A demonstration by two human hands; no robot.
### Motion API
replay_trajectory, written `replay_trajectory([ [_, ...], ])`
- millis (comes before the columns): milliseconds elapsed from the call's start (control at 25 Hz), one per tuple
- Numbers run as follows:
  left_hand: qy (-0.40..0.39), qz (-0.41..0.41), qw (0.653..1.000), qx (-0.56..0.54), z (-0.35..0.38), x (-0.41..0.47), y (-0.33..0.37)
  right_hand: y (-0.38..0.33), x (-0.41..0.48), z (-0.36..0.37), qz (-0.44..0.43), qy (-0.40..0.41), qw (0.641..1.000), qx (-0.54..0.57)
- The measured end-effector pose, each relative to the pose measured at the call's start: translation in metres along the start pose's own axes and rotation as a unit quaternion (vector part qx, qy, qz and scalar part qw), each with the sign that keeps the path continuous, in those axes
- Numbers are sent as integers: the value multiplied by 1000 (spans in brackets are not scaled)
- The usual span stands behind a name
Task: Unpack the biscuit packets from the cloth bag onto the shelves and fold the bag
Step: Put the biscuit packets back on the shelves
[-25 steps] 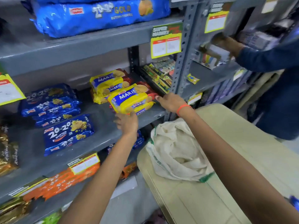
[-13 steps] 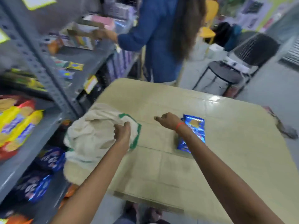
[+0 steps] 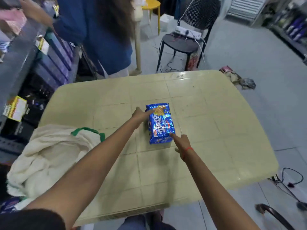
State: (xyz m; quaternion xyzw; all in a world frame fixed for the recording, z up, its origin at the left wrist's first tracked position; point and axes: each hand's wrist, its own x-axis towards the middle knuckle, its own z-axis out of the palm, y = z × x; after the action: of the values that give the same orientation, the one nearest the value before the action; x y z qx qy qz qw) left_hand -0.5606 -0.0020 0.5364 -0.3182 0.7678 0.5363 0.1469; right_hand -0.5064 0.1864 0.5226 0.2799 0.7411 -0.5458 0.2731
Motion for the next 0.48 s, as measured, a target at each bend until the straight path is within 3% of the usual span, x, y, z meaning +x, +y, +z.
replay_trajectory([
  [80,-13,52,991,126,5,23,11,4,3,10,89,-61,985,135],
  [200,-85,81,964,238,6,50,20,12,9,31,122,-97,955,253],
  [360,-139,48,969,199,-1,66,14,13,23,41,89,-78,953,279],
  [480,-152,-49,974,160,-13,52,-1,13,33,28,89,-90,958,257],
])
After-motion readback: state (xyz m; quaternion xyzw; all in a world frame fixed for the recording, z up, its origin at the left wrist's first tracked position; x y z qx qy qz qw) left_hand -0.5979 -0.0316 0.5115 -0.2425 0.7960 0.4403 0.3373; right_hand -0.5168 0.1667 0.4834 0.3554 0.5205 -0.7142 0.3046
